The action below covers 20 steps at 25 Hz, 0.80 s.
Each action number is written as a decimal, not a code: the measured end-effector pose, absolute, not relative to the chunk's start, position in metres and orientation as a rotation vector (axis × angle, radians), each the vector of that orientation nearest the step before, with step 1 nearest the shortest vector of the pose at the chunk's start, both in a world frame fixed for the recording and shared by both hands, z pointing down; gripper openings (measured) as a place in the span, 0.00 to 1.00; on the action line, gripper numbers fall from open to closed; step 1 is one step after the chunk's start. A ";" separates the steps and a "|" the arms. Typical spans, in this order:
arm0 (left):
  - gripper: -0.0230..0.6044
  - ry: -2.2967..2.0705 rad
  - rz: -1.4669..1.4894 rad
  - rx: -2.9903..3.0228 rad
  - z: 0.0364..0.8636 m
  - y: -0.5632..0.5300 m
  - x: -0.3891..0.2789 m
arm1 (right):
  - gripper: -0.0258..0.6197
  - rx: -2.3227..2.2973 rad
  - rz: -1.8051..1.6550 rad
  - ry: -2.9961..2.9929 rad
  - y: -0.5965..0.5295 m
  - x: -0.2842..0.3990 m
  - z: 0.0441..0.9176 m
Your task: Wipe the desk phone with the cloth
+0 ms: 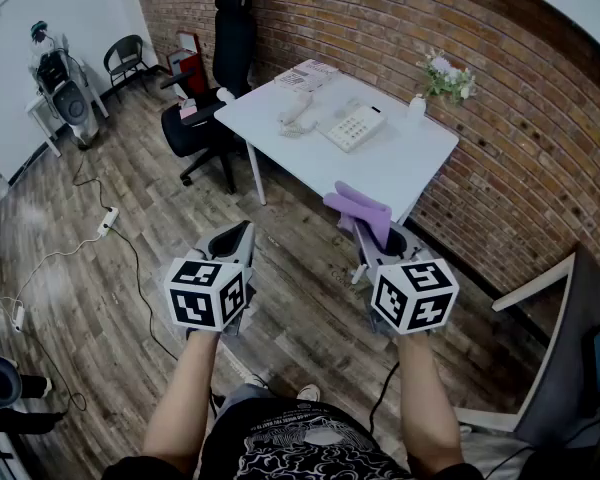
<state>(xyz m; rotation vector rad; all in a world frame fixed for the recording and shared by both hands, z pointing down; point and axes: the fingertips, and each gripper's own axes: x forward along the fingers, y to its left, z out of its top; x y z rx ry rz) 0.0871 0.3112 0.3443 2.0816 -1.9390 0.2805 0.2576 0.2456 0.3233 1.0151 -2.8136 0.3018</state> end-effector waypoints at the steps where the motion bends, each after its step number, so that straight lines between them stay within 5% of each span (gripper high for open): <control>1: 0.04 -1.936 0.283 2.084 0.344 0.310 0.088 | 0.11 1.015 0.302 -2.809 0.245 0.258 0.324; 20: 0.04 -1.860 0.287 2.120 0.363 0.260 0.090 | 0.11 1.043 0.349 -2.767 0.203 0.256 0.346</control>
